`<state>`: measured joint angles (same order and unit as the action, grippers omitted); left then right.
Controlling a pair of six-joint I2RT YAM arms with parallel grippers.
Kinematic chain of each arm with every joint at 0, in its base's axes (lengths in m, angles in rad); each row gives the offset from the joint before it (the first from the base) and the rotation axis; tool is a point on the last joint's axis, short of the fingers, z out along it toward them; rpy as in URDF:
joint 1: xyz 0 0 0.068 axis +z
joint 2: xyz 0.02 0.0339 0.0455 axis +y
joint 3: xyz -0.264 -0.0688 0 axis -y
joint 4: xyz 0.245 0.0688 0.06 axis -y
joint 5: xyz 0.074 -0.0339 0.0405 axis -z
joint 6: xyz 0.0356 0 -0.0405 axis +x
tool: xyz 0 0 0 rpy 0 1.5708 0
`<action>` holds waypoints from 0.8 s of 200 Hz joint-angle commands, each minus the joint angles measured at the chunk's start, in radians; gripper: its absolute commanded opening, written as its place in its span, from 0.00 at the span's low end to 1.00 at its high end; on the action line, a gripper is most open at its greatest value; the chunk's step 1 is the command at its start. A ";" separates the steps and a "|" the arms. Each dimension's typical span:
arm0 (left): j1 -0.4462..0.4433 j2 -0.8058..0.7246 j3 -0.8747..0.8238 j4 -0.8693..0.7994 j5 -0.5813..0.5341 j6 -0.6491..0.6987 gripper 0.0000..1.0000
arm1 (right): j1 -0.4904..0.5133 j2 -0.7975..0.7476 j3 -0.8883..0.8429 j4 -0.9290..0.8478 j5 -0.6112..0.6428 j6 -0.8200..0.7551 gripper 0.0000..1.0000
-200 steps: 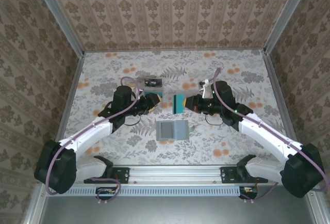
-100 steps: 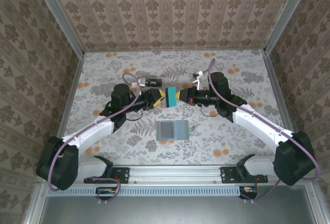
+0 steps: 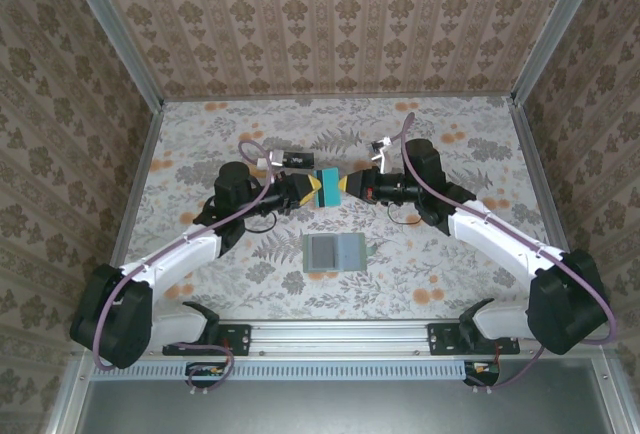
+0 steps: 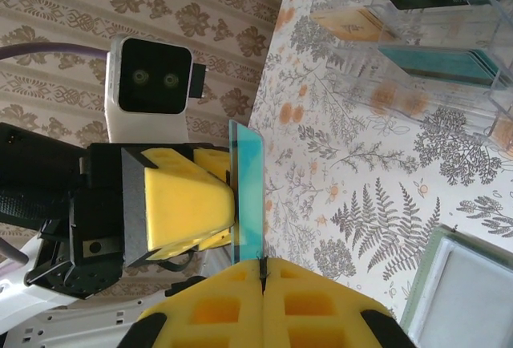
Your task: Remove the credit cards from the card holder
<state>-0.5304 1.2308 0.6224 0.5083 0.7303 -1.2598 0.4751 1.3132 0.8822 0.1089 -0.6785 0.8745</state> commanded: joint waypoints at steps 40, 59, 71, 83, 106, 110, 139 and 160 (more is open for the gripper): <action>-0.001 -0.079 0.038 -0.122 0.013 0.103 0.00 | -0.016 0.017 0.011 -0.031 -0.020 -0.035 0.53; 0.013 -0.113 0.088 -0.313 0.001 0.221 0.00 | -0.032 -0.007 0.008 -0.090 0.004 -0.072 0.72; 0.022 -0.131 0.144 -0.491 -0.021 0.342 0.00 | -0.046 -0.035 0.006 -0.128 0.020 -0.095 0.81; 0.026 -0.140 0.216 -0.688 -0.075 0.488 0.00 | -0.059 -0.064 0.006 -0.170 0.040 -0.122 0.92; 0.027 -0.122 0.339 -0.968 -0.232 0.747 0.00 | -0.069 -0.122 0.008 -0.254 0.090 -0.179 1.00; 0.027 -0.116 0.361 -1.003 -0.264 0.789 0.00 | -0.069 -0.131 0.012 -0.272 0.101 -0.189 1.00; 0.026 -0.061 0.471 -1.154 -0.483 1.064 0.00 | -0.071 -0.199 0.012 -0.350 0.174 -0.243 1.00; 0.014 -0.031 0.507 -1.174 -0.589 1.289 0.00 | -0.071 -0.254 -0.004 -0.376 0.223 -0.272 1.00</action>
<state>-0.5091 1.1645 1.0870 -0.5045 0.3515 -0.3470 0.4084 1.1213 0.8818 -0.1864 -0.5434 0.6716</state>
